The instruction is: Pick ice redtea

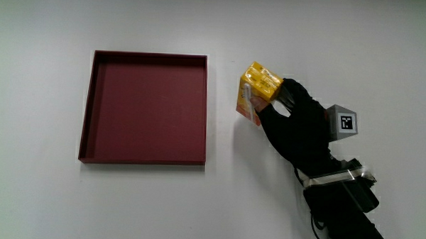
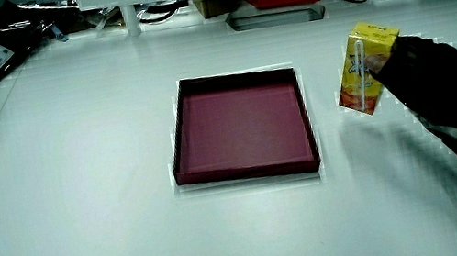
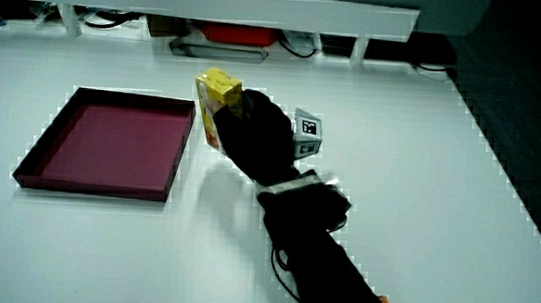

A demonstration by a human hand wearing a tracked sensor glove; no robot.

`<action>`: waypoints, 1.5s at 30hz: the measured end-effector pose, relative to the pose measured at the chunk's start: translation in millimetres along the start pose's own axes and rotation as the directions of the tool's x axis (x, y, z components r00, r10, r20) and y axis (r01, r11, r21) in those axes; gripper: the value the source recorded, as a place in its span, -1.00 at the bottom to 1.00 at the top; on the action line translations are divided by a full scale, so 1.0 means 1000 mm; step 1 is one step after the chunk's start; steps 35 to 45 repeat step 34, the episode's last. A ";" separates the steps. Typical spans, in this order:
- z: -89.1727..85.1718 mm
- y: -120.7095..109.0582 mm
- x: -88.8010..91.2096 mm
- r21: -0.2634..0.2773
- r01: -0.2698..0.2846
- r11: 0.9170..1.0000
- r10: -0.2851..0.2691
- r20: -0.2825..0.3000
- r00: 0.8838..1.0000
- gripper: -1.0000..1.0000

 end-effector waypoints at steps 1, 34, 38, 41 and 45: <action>0.000 -0.001 0.000 0.003 -0.014 1.000 0.014 -0.001 1.000 1.00; -0.053 0.001 -0.059 -0.090 -0.205 0.975 0.197 -0.090 0.976 1.00; -0.053 0.001 -0.059 -0.090 -0.205 0.975 0.197 -0.090 0.976 1.00; -0.053 0.001 -0.059 -0.090 -0.205 0.975 0.197 -0.090 0.976 1.00; -0.053 0.001 -0.059 -0.090 -0.205 0.975 0.197 -0.090 0.976 1.00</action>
